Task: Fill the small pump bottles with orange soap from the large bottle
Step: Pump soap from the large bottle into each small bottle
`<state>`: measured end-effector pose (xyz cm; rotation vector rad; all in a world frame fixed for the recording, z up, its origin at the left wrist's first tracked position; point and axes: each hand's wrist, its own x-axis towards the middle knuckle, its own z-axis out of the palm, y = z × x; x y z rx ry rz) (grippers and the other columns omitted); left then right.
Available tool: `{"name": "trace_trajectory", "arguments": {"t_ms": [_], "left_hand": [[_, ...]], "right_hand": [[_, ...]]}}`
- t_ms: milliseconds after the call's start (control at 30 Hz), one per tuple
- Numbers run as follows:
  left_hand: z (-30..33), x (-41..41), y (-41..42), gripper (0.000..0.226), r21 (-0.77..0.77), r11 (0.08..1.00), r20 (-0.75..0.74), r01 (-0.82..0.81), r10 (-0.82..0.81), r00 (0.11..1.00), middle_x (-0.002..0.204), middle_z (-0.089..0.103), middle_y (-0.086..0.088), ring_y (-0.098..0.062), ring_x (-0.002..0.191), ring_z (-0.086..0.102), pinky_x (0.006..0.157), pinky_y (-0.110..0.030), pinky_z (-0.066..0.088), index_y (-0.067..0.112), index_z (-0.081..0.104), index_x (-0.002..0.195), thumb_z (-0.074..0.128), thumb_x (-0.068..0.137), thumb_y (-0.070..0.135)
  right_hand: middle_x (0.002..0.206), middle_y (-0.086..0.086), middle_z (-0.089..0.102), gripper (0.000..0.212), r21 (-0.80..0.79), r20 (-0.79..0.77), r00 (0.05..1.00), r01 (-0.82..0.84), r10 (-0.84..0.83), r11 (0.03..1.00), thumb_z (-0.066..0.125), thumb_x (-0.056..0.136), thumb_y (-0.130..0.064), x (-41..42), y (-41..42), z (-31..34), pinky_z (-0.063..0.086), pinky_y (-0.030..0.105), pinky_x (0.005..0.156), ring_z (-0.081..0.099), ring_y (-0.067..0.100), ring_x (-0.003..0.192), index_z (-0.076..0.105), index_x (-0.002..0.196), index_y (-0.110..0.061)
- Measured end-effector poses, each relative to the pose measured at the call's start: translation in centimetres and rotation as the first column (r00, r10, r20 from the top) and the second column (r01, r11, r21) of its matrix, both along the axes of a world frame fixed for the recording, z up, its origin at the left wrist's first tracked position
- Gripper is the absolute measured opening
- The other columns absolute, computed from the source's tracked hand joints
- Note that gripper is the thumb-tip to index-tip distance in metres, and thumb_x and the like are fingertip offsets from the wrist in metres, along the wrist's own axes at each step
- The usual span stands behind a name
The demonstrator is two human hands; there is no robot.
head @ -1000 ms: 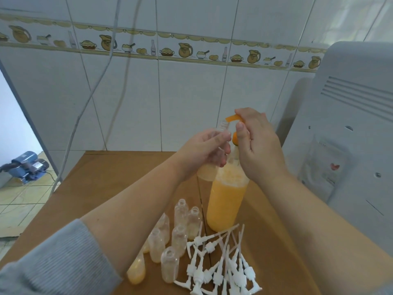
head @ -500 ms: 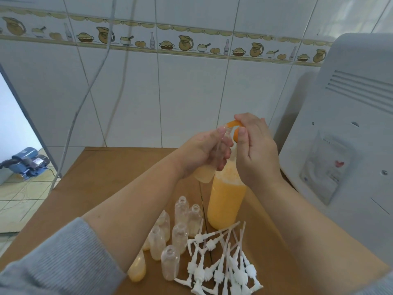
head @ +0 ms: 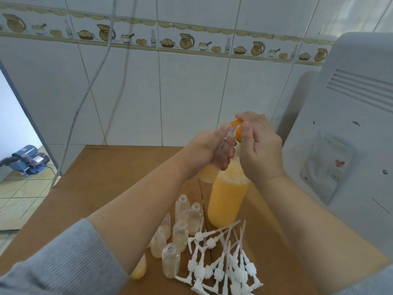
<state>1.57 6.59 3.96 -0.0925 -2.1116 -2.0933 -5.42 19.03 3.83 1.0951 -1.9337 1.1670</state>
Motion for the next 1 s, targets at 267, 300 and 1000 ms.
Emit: {"name": "trace_trajectory", "arguments": {"t_ms": [267,300,1000], "left_hand": [[1.4,-0.1,-0.2,0.06,-0.043,0.998,0.008,-0.055,0.055,0.998,0.069,0.06,-0.008,-0.023,0.057,0.056,0.058,-0.031,0.05,0.007,0.06,0.086,0.025,0.098,0.054],[1.2,0.0,-0.1,0.061,-0.051,0.997,0.013,-0.054,0.055,0.998,0.069,0.06,-0.009,-0.024,0.057,0.056,0.058,-0.03,0.05,0.007,0.06,0.085,0.024,0.099,0.054],[2.3,0.9,0.4,0.058,-0.048,0.994,0.023,-0.103,0.104,0.994,0.063,0.061,-0.005,-0.021,0.053,0.057,0.057,-0.029,0.051,0.006,0.059,0.078,0.027,0.1,0.049]], "right_hand": [[0.116,0.007,0.063,0.047,-0.018,-0.023,1.0,0.005,-0.005,1.0,0.028,0.1,-0.032,-0.1,0.1,0.8,0.032,0.043,0.11,0.054,0.02,0.116,0.062,0.116,-0.004],[0.115,0.007,0.063,0.046,-0.028,-0.017,1.0,0.009,-0.01,1.0,0.028,0.1,-0.032,-0.1,0.0,0.3,0.034,0.045,0.108,0.054,0.021,0.115,0.062,0.116,-0.004],[0.124,0.009,0.058,0.053,0.076,-0.054,0.998,0.019,-0.015,0.997,0.024,0.098,-0.037,0.5,0.4,1.4,0.012,0.027,0.117,0.046,0.022,0.126,0.058,0.122,-0.004]]}}
